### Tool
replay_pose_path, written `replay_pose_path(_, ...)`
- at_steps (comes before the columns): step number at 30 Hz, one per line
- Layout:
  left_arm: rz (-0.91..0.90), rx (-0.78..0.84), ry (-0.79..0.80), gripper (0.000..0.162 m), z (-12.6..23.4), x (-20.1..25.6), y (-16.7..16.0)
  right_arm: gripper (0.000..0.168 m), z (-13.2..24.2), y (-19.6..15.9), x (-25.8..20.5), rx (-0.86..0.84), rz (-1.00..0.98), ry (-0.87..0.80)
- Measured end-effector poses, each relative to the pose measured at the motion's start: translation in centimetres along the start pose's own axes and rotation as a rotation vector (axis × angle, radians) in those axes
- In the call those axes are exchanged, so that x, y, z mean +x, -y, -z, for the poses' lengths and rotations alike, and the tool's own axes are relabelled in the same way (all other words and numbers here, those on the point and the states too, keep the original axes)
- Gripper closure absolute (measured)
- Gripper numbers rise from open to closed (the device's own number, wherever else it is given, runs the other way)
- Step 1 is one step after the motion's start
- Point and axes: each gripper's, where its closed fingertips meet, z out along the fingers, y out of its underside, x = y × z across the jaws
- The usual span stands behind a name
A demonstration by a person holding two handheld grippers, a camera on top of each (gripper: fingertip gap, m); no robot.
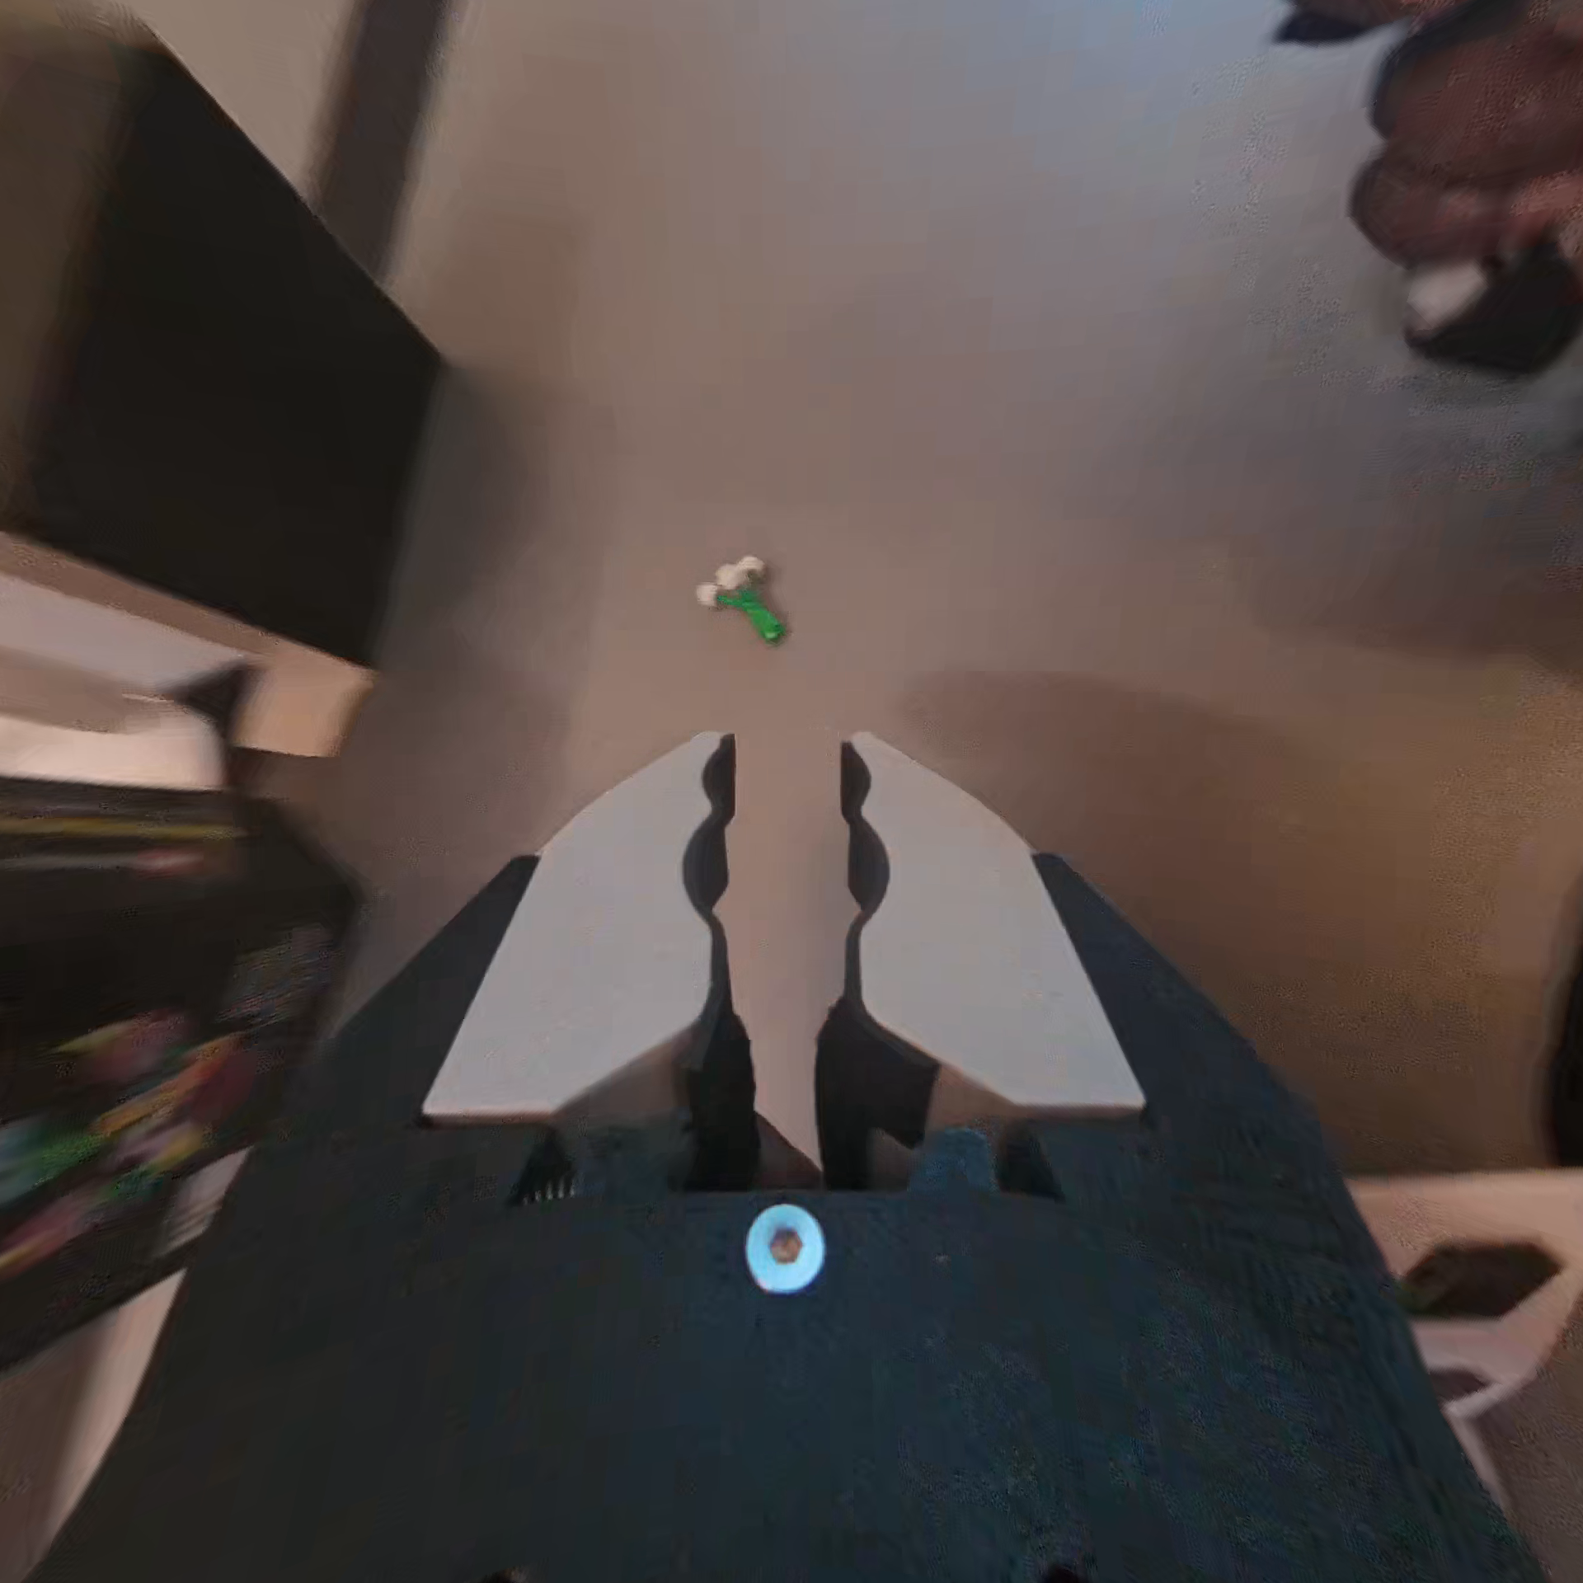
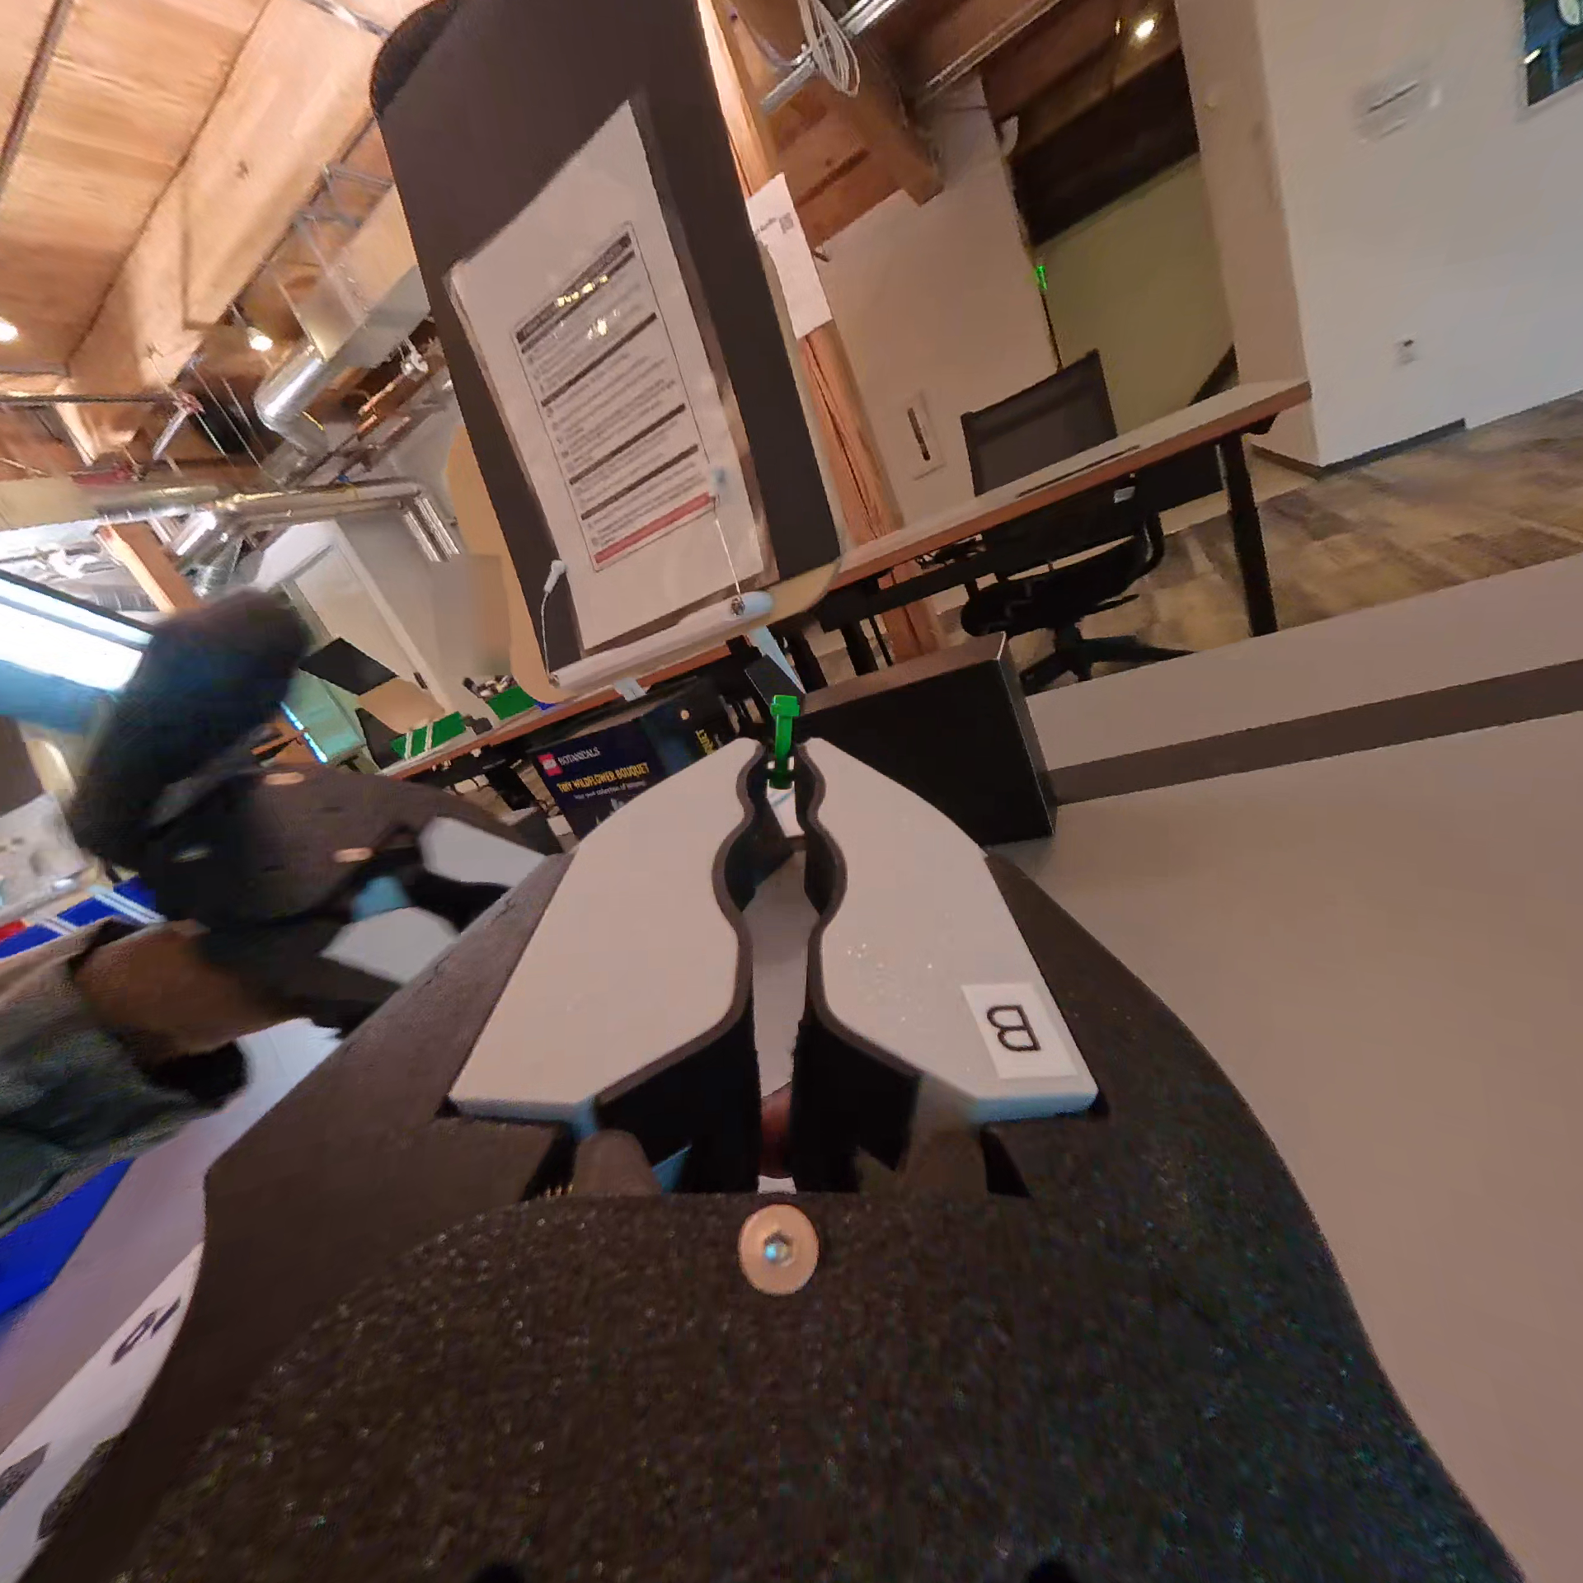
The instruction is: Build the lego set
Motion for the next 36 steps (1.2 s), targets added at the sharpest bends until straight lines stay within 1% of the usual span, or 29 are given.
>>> replay_pose_path(1, 0.093, -0.046, -0.083, 0.136, -1.7, 0.1, -0.1, 0.163, -0.1, -0.2, -0.1, -0.012, -0.003, 0.003)
replay_pose_path(2, 0.189, -0.066, -0.117, 0.139, -3.1, -0.3, 0.1, 0.163, -0.2, -0.3, -0.1, -0.021, -0.004, 0.006)
replay_pose_path(4, 0.342, -0.068, -0.164, 0.14, -4.9, -0.8, 0.9, 0.163, -0.3, -0.3, -0.1, -0.029, 0.0, -0.001)
replay_pose_path(5, 0.383, -0.077, -0.163, 0.14, -5.6, -1.1, 1.1, 0.163, -0.3, -0.2, -0.1, -0.029, 0.002, -0.003)
replay_pose_path(11, 0.362, -0.195, -0.087, 0.138, -7.2, -1.8, 0.7, 0.163, -0.3, 0.1, -0.6, -0.035, 0.021, 0.005)
replay_pose_path(13, 0.367, -0.218, -0.096, 0.138, -7.6, -1.6, 0.5, 0.163, -0.3, 0.1, -0.7, -0.035, 0.022, 0.007)
replay_pose_path(16, 0.34, -0.215, -0.06, 0.144, -8.1, -1.8, 0.5, 0.163, -0.3, 0.3, -0.7, -0.027, 0.02, 0.009)
replay_pose_path(20, 0.292, -0.209, -0.06, 0.155, -8.1, -1.6, 0.4, 0.163, -0.2, 0.2, -0.7, -0.03, 0.03, 0.005)
replay_pose_path(21, 0.298, -0.187, -0.064, 0.155, -7.8, -1.6, 0.4, 0.163, -0.2, 0.2, -0.7, -0.033, 0.031, 0.007)
replay_pose_path(23, 0.346, -0.059, -0.085, 0.155, -6.4, -1.6, 1.4, 0.163, -0.3, 0.1, -1.0, -0.04, 0.033, 0.019)
replay_pose_path(25, 0.399, 0.158, -0.142, 0.155, -3.3, -1.5, 3.5, 0.163, -0.4, -0.1, -1.4, -0.048, 0.036, 0.037)
replay_pose_path(27, 0.463, 0.432, -0.214, 0.155, 1.6, -1.2, 5.6, 0.163, -0.6, -0.3, -2.0, -0.058, 0.043, 0.056)
replay_pose_path(29, 0.55, 0.749, -0.285, 0.155, 7.8, -1.2, 6.9, 0.163, -0.8, -0.6, -2.7, -0.072, 0.046, 0.086)
replay_pose_path(31, 0.641, 1.04, -0.367, 0.155, 14.1, -1.2, 6.3, 0.163, -1.2, -1.2, -4.4, -0.098, 0.02, 0.161)
replay_pose_path(33, 0.723, 1.255, -0.405, 0.155, 18.9, -1.4, 4.1, 0.163, -1.6, -2.0, -7.1, -0.147, 0.0, 0.269)
replay_pose_path(34, 0.751, 1.323, -0.409, 0.155, 20.5, -1.4, 2.7, 0.163, -1.8, -2.7, -8.7, -0.183, 0.005, 0.329)
replay_pose_path(36, 0.779, 1.4, -0.395, 0.155, 22.5, -0.9, -0.1, 0.163, -1.8, -4.4, -12.5, -0.274, 0.029, 0.468)
